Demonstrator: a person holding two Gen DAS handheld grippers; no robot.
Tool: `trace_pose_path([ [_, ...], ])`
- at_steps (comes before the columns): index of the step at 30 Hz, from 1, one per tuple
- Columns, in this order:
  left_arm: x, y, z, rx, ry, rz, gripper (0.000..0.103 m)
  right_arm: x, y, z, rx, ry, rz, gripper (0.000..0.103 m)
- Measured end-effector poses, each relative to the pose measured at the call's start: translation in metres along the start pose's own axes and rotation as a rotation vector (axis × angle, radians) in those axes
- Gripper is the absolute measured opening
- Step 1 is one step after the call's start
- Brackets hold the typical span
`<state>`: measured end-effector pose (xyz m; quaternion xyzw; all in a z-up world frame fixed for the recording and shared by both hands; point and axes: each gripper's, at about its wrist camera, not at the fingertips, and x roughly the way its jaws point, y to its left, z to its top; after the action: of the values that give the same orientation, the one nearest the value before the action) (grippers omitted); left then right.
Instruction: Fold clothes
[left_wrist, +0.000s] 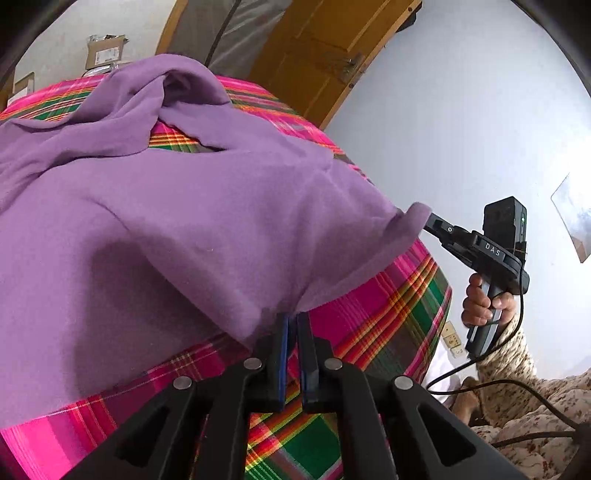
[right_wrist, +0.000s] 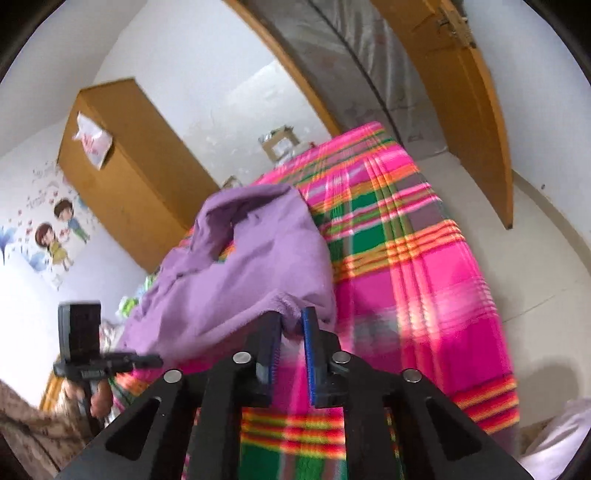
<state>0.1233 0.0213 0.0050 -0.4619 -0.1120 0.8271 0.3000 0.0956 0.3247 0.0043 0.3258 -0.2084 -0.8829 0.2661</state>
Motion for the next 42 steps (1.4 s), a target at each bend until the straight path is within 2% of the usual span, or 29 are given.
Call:
trace_pose_path([
  [4,-0.009,-0.006,0.008,-0.008,-0.057,-0.056,0.005,0.011,0.032,0.003,-0.063,-0.022,0.067,0.009],
  [8,-0.012,-0.009,0.017,0.006,-0.081,-0.068,0.005,0.034,0.063,0.002,-0.112,-0.010,0.148,0.009],
  [13,-0.014,-0.001,0.022,-0.028,-0.099,-0.087,0.006,0.065,0.086,-0.005,-0.130,0.037,0.217,0.009],
  [22,-0.021,0.020,0.020,-0.118,-0.138,-0.098,0.007,0.107,0.130,-0.033,-0.203,0.171,0.303,0.009],
  [29,-0.020,0.034,0.017,-0.189,-0.132,-0.097,0.007,0.121,0.154,-0.056,-0.298,0.266,0.284,0.009],
  [33,-0.017,0.040,0.020,-0.217,-0.140,-0.116,0.015,0.127,0.167,-0.068,-0.347,0.312,0.295,0.009],
  [37,-0.005,0.040,0.020,-0.212,-0.099,-0.102,0.015,0.124,0.171,-0.068,-0.374,0.301,0.253,0.009],
  [40,0.001,0.043,0.021,-0.220,-0.086,-0.100,0.015,0.119,0.164,-0.062,-0.368,0.309,0.219,0.012],
  [41,0.002,0.043,0.020,-0.222,-0.085,-0.096,0.015,0.115,0.161,-0.060,-0.370,0.310,0.211,0.017],
  [42,0.002,0.044,0.020,-0.224,-0.083,-0.091,0.015,0.110,0.158,-0.058,-0.373,0.305,0.201,0.026],
])
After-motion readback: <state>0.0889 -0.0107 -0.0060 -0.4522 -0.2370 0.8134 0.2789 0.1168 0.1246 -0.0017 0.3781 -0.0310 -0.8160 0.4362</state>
